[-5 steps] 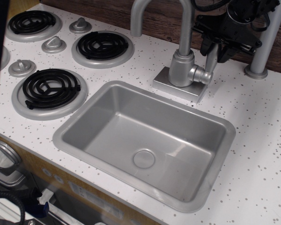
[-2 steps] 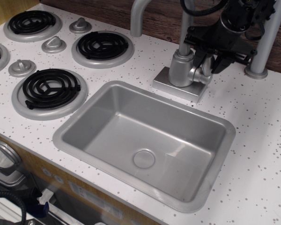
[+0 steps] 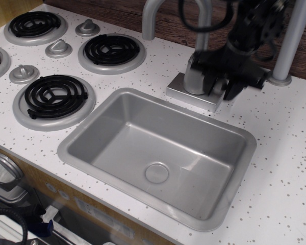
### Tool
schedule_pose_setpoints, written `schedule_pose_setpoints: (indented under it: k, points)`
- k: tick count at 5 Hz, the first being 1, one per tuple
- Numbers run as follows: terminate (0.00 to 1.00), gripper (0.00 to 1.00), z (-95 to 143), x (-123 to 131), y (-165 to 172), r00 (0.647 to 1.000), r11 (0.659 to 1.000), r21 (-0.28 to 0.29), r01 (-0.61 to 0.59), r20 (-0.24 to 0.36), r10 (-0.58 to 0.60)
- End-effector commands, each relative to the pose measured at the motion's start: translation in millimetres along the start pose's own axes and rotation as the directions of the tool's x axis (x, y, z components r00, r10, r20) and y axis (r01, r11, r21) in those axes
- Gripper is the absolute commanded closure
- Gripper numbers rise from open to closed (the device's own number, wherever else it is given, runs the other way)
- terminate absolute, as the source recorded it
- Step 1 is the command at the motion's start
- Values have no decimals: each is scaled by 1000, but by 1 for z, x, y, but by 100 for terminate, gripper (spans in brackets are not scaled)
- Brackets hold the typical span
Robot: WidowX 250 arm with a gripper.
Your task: Lever vertical to front
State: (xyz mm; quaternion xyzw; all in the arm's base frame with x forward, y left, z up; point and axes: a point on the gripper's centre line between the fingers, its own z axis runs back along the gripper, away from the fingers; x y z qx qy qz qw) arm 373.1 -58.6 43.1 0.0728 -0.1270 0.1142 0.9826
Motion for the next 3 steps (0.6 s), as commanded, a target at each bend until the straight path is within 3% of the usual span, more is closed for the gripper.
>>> schedule_pose_setpoints:
  k: [1,2,3]
  points:
    - [0,100,-6,1,3,1000,997,-68,-21,8,22]
    - [0,100,-11,0,4,1000,997,-80,-20,11,21]
    - [100,100,-13,-1,4,999,996,-85,-26,18,28]
